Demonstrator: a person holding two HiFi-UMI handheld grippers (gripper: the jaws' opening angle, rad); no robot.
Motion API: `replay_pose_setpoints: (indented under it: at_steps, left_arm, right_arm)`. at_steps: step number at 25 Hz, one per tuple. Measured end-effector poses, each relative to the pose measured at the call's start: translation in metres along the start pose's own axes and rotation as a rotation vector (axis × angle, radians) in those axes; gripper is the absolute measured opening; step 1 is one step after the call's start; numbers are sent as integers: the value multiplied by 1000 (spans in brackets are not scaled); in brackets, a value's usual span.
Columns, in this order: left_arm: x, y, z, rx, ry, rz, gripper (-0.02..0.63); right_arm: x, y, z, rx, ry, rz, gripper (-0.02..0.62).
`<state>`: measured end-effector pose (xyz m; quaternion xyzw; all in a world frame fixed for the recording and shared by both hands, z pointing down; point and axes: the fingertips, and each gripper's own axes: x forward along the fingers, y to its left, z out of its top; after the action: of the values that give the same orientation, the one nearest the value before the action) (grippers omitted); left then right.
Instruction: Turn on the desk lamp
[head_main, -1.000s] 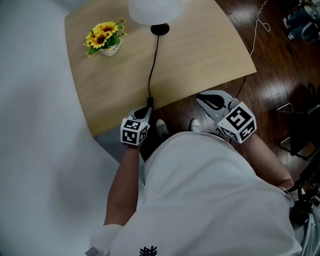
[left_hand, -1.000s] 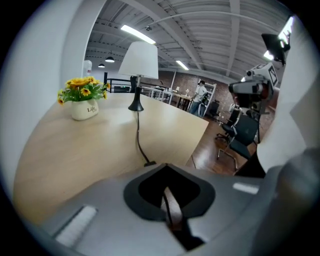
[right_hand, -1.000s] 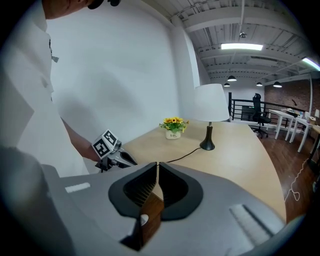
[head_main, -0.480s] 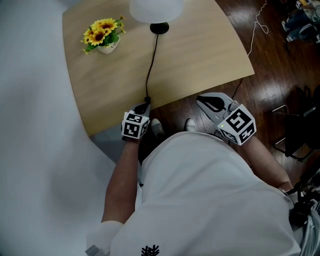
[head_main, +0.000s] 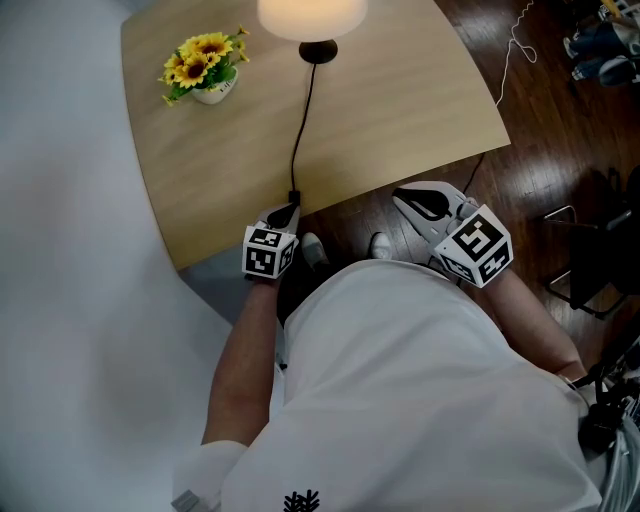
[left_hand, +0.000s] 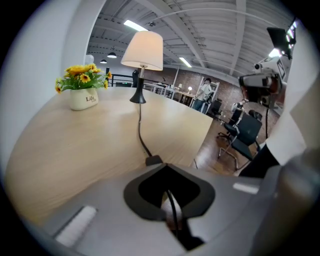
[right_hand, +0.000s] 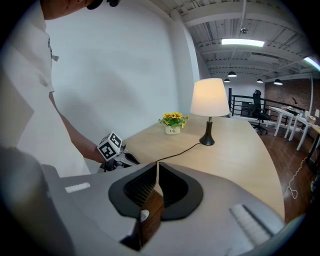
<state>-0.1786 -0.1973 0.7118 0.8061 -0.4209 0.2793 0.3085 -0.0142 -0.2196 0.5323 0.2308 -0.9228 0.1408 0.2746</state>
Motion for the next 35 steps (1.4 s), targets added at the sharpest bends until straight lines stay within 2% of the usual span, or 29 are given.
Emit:
replay_pose_setpoints:
  at_steps: [5, 11, 14, 19, 23, 25, 29, 35]
  left_arm:
    - [-2, -4, -2, 10, 26, -16, 17]
    - [-1, -3, 1, 11, 9, -20, 18]
    - [-11, -5, 13, 2, -62, -39, 18]
    - [-49, -19, 57, 13, -228, -51, 18]
    - [-70, -31, 80, -3, -306, -62, 18]
    - [-76, -38, 85, 4, -324, -63, 18]
    - [-84, -51, 90, 70, -328, -54, 18]
    - [-97, -78, 105, 78, -348, -20, 18]
  right_arm:
    - [0, 3, 0, 3, 4, 3, 17]
    - [2, 0, 3, 0, -8, -2, 17]
    - [0, 0, 2, 0, -15, -5, 17]
    - [-4, -6, 4, 0, -41, -21, 17]
    - [-5, -8, 4, -1, -65, -21, 17]
    - [-5, -7, 3, -3, -78, -18, 17]
    - [-8, -8, -1, -2, -99, -11, 17]
    - [-33, -15, -6, -13, -124, 14, 17]
